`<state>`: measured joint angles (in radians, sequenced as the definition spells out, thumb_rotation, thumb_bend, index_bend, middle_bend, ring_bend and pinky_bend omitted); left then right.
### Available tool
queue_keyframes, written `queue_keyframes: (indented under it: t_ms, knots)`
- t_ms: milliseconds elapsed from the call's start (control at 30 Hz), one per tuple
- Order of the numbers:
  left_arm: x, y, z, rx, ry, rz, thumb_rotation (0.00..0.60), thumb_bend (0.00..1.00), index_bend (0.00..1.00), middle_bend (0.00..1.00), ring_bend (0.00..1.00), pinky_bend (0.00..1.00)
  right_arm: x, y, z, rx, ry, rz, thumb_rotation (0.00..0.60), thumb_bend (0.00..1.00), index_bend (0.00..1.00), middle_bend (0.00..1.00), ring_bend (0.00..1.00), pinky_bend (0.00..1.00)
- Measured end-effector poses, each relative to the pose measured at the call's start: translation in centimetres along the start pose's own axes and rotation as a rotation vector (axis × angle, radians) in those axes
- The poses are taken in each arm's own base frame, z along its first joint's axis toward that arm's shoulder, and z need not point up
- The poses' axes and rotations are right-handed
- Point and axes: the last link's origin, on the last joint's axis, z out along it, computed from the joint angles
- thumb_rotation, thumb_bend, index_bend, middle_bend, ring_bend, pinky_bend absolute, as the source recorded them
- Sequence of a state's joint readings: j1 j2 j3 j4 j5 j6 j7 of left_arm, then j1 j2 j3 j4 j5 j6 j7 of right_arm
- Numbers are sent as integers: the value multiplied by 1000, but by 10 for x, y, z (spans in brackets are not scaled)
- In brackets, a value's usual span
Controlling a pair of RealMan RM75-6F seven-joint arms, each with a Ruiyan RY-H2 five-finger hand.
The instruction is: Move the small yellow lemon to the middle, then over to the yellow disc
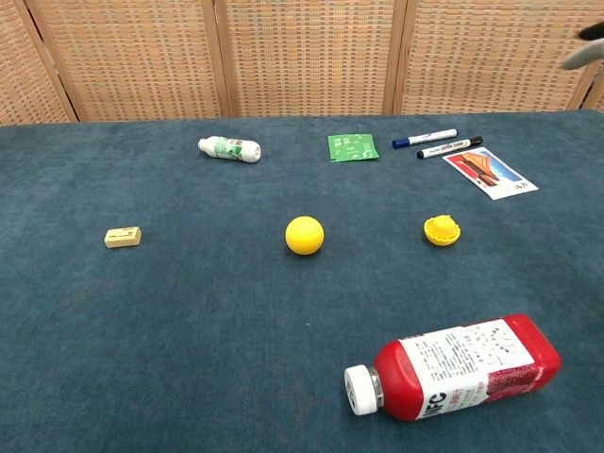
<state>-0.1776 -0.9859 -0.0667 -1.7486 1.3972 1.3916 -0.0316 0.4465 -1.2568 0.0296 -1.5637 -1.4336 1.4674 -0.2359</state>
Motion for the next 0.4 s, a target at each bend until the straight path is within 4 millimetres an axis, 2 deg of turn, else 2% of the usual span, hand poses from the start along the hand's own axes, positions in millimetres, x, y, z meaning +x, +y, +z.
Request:
queue_keyframes:
  t_ms: [100,200,400]
  knots:
    - [-4,-3,-10,8,15,16,600,0,0,0,0,0,5,18,-38,-56,26,46,600,0,0,0,0,0]
    - [-9,-5,-18,12,17,30,600,0,0,0,0,0,6,27,-64,-92,33,53,600,0,0,0,0,0]
    - [-13,-6,-25,-9,29,49,600,0,0,0,0,0,6,35,-97,-143,37,49,600,0,0,0,0,0]
